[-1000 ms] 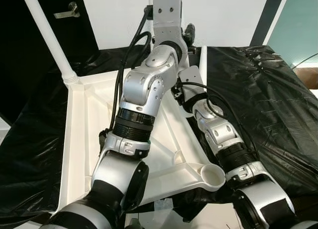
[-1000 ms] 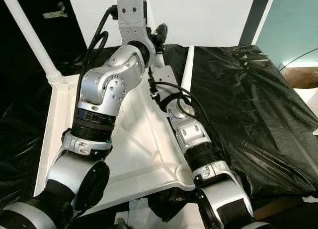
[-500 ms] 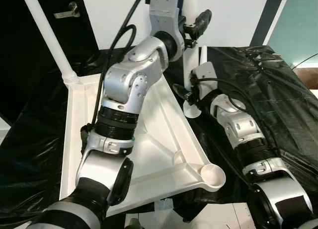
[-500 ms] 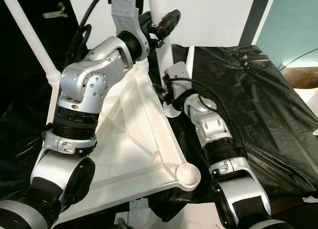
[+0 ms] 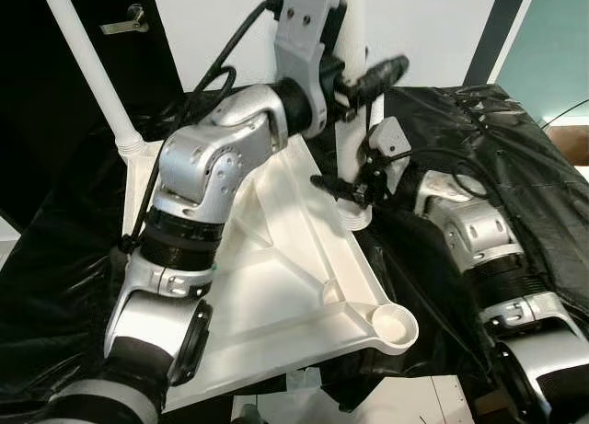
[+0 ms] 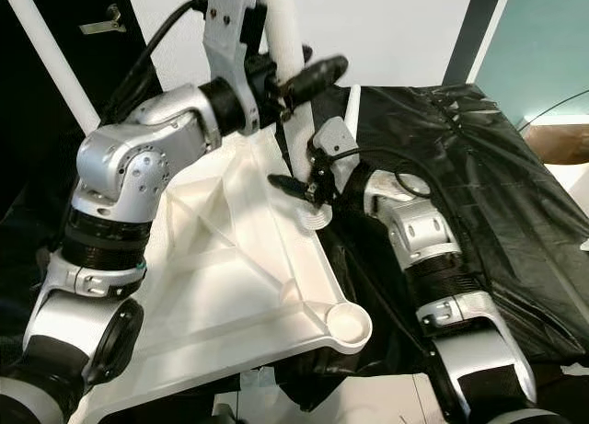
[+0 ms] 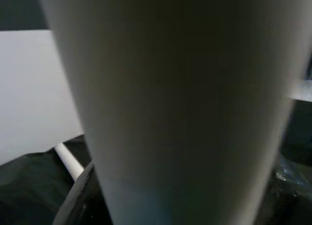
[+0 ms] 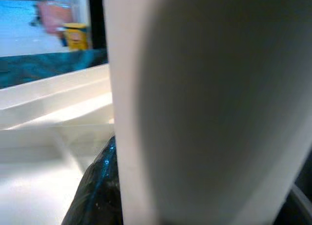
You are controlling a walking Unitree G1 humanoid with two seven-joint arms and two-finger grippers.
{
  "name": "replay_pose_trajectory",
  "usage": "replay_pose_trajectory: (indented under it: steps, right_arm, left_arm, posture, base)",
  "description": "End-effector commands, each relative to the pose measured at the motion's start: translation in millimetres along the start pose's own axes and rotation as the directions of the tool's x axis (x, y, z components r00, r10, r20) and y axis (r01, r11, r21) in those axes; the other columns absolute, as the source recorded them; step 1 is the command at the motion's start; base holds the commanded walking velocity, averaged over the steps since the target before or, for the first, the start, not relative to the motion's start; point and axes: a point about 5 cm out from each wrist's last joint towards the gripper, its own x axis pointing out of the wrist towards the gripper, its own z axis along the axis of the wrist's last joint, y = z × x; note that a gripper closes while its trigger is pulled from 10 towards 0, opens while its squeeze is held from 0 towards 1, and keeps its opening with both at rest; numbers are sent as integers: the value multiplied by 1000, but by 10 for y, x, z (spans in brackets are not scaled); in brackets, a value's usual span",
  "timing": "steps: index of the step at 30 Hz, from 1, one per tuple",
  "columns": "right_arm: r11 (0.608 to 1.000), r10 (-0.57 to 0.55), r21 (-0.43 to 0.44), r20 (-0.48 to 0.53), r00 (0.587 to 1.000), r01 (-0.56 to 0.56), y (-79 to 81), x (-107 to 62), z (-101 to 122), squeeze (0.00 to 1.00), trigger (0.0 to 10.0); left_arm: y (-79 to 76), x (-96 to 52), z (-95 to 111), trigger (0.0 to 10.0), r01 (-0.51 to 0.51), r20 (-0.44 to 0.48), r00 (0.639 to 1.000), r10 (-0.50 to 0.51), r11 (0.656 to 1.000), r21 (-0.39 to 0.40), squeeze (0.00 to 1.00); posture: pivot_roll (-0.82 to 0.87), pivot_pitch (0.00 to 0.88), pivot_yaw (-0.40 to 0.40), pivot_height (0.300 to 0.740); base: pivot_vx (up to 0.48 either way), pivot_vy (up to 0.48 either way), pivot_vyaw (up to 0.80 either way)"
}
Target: Building children table
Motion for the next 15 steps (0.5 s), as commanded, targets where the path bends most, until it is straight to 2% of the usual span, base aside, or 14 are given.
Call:
replay_pose_trajectory:
  steps: [1, 6, 8, 9, 10, 11, 12, 15]
  right_arm:
    - [999, 45, 2, 13, 999, -45, 46, -3, 16, 0, 10000]
    - [997, 74, 13, 17, 997, -75, 77, -20, 10, 0, 10000]
    - [996, 91, 22, 17, 996, -92, 99, -36, -13, 0, 10000]
    - [996, 91, 22, 17, 996, -92, 99, -36, -13, 0, 10000]
    - [996, 88, 29, 22, 996, -89, 96, -50, -23, 0, 10000]
    - [996, 88, 29, 22, 996, -89, 96, -50, -23, 0, 10000]
    - [996, 83, 33, 23, 996, -84, 88, -56, -25, 0, 10000]
    - [996, 77, 37, 25, 997, -77, 80, -62, -26, 0, 10000]
  left_arm:
    - [-107, -20, 5, 10000, 124, -8, 992, -124, 992, 16, 0]
    - [-139, -29, -86, 10000, 131, -16, 991, -131, 991, -6, 0]
    - [-138, -28, -164, 10000, 101, -4, 995, -102, 993, -54, 0]
    - [-138, -28, -164, 10000, 101, -4, 995, -102, 993, -54, 0]
    - [-105, -27, -193, 7647, 76, 17, 997, -75, 993, -85, 0]
    - [-105, -27, -193, 7647, 76, 17, 997, -75, 993, -85, 0]
    - [-78, -24, -195, 0, 59, 32, 998, -56, 993, -100, 0]
    - [-49, -21, -195, 0, 39, 43, 998, -34, 993, -113, 0]
  posture:
    - [75, 4, 29, 740]
    - [74, 4, 30, 740]
    - [72, 6, 32, 740]
    - [72, 6, 32, 740]
    - [70, 7, 33, 740]
    - [70, 7, 33, 740]
    - [70, 6, 33, 740]
    - [69, 5, 34, 740]
  base:
    - [0, 0, 0]
    - [0, 0, 0]
    - [0, 0, 0]
    - [0, 0, 0]
    - [0, 0, 0]
    - [0, 0, 0]
    - [0, 0, 0]
    - [0, 0, 0]
